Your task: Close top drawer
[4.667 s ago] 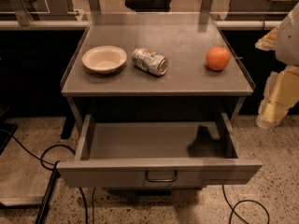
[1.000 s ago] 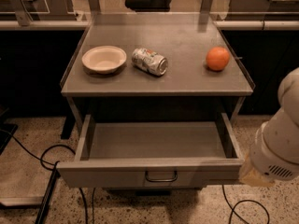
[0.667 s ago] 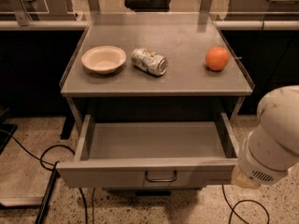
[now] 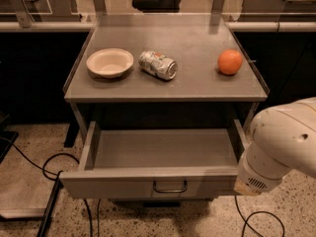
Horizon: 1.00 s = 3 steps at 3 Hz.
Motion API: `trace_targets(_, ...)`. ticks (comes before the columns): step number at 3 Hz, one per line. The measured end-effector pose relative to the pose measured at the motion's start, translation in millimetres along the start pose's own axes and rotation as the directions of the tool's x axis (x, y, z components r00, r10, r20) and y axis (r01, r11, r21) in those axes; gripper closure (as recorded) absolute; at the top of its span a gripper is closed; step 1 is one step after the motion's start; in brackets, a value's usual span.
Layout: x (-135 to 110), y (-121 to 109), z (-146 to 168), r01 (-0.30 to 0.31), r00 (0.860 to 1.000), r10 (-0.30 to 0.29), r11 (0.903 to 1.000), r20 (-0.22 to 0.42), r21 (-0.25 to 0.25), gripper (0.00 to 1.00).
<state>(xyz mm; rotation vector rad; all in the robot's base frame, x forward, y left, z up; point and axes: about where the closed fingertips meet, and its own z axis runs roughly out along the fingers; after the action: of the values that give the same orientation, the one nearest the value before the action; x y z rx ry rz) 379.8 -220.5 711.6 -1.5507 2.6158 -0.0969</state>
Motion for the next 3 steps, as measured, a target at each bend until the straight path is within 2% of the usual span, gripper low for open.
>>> trace_targets(2,-0.5,-2.9,3.1,-0.022,1.000,0.022,0.9997,-0.007,0.009,1.00)
trace_targets(3,-11.3,-22.0,14.0,-0.065,0.998,0.065,0.9964,0.008,0.055,1.00)
